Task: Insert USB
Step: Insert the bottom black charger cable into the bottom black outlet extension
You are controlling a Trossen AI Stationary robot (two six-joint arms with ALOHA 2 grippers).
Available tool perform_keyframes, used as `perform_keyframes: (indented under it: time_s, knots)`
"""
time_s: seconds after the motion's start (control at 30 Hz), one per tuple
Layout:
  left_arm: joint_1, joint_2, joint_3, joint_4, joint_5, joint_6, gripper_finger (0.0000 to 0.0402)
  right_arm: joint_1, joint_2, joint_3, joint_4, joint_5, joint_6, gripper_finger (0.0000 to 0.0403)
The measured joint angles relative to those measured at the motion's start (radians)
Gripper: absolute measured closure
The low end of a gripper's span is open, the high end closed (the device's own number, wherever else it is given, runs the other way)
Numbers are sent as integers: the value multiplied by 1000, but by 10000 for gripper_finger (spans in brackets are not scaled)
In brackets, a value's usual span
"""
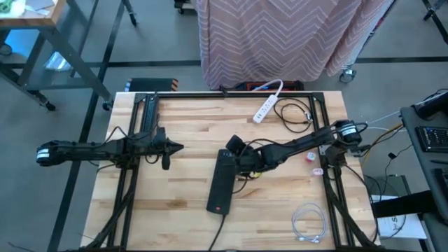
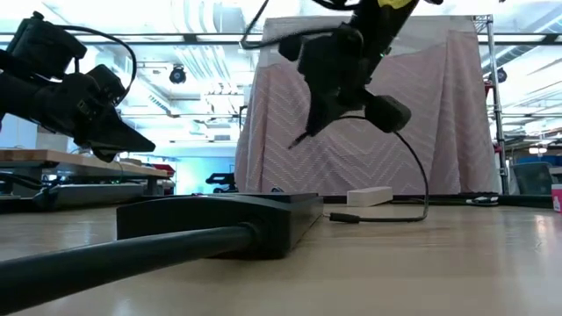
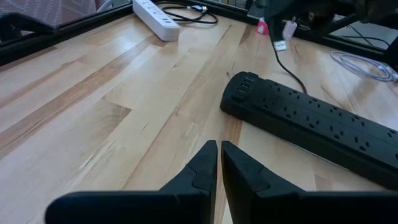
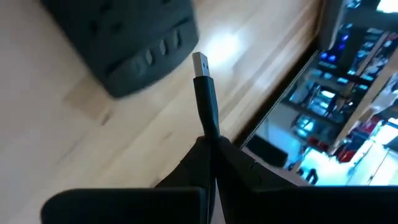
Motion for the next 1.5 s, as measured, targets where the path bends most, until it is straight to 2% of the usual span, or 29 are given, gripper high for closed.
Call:
perform_keyframes:
  time_s: [0.17, 0.2, 0.27, 0.33, 0.47, 0.6, 0.73, 0.87, 0.93, 1.03, 1.1, 1.23, 1.37, 1.5]
  knots:
    - [0, 0, 0, 1, 0, -3, 393, 19, 0, 0, 110, 8, -133, 401]
    - [0, 0, 0, 10, 1, -44, 393, 25, 0, 0, 129, 7, -163, 401]
    - [-1, 2, 0, 48, 19, -280, 393, 38, 0, 0, 152, 4, -226, 401]
    - [-1, 2, 0, 98, -32, -389, 393, 50, 0, 0, 155, 0, -278, 401]
    - [-3, 9, 0, 216, -145, -383, 393, 77, 0, 0, 227, -44, -316, 401]
    - [-16, 71, 0, 332, -91, -389, 393, 112, 0, 0, 267, -123, -447, 401]
    - [-17, 165, 2, 485, -45, -348, 393, 129, 0, 0, 282, -114, -427, 401]
    - [-17, 248, 49, 533, -128, -229, 393, 135, 0, 0, 266, 43, -350, 401]
    - [-18, 296, 76, 527, -120, -200, 393, 133, 0, 0, 249, 109, -283, 401]
    - [-18, 377, 135, 512, -50, -182, 393, 117, 0, 0, 217, 127, -103, 401]
    - [-19, 424, 180, 510, -21, -140, 393, 100, 0, 0, 187, 87, 33, 400]
    - [-22, 531, 279, 499, -19, -31, 393, 47, 0, 0, 186, -62, 378, 401]
    - [-33, 629, 349, 472, -18, 74, 383, -15, -1, 0, 173, -106, 731, 400]
    - [-32, 728, 404, 451, -18, 129, 349, -54, -5, 0, 169, -192, 863, 401]
